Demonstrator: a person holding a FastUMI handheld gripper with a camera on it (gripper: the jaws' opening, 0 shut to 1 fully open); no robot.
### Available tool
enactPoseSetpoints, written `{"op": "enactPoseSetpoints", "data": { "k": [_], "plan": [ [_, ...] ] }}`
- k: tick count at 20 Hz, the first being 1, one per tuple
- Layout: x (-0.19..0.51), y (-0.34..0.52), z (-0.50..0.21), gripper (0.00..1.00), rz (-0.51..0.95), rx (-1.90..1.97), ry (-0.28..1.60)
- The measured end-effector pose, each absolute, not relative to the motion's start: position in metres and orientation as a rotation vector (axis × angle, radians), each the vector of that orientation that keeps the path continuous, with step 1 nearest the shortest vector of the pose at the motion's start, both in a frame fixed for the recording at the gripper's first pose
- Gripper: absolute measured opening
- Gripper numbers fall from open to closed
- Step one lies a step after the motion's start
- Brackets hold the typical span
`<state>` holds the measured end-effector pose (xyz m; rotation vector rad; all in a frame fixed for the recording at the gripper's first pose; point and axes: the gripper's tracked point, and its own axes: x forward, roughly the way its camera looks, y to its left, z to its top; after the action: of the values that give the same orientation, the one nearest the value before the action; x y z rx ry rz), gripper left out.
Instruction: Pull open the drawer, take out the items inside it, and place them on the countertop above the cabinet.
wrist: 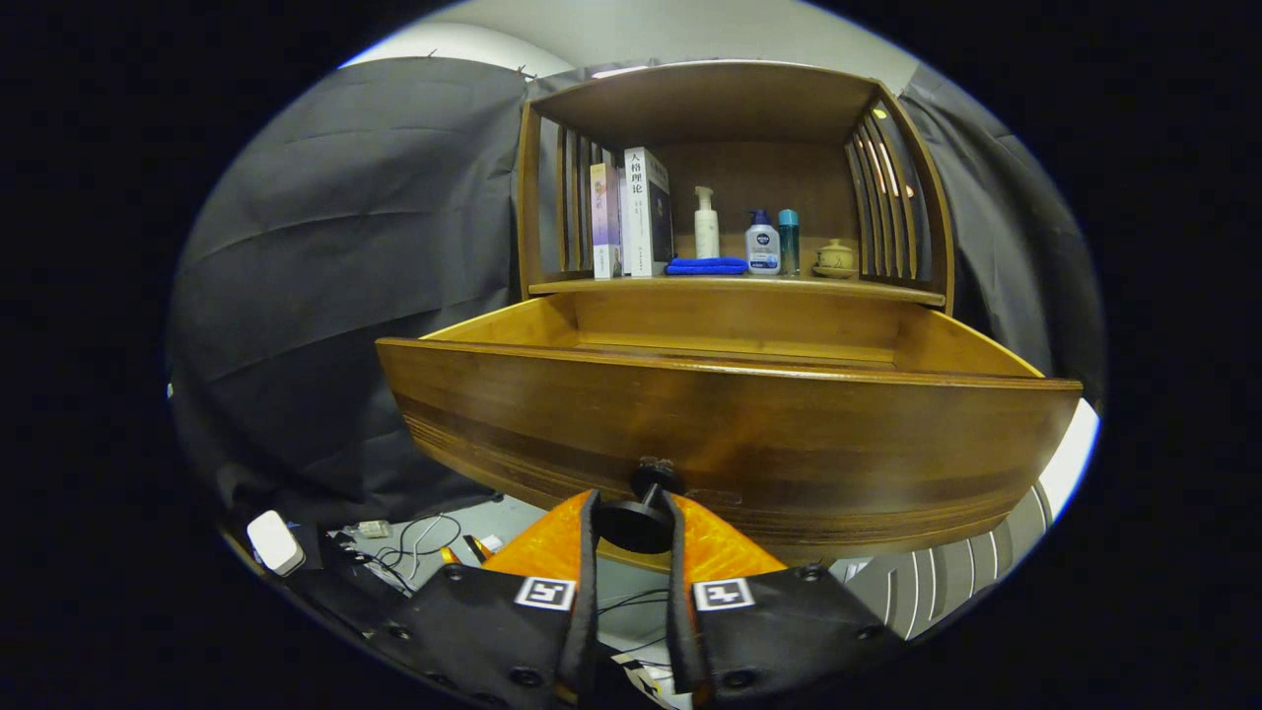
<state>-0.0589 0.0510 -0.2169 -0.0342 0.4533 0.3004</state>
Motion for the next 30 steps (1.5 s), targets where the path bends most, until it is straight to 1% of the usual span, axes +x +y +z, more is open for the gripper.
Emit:
{"op": "enactPoseSetpoints", "data": {
  "k": [2,3,5,7,11,17,21,28,30],
  "plan": [
    [-0.054,0.051,-0.199,0.44,0.332,-0.023,0.387],
    [-0.048,0.051,-0.188,0.50,0.344,-0.037,0.345],
    [-0.054,0.060,-0.168,0.62,0.411,-0.048,0.299],
    [-0.060,0.062,-0.150,0.74,0.447,-0.095,0.251],
    [-0.049,0.066,-0.107,0.98,0.475,-0.142,0.174],
    [-0.008,0.077,-0.046,0.98,0.566,-0.104,0.195],
    [0.041,0.069,-0.019,0.98,0.594,-0.095,0.235],
    [0.129,0.048,-0.033,0.98,0.568,-0.173,0.373],
    [0.150,0.043,-0.049,0.98,0.563,-0.220,0.411]
  ]
}}
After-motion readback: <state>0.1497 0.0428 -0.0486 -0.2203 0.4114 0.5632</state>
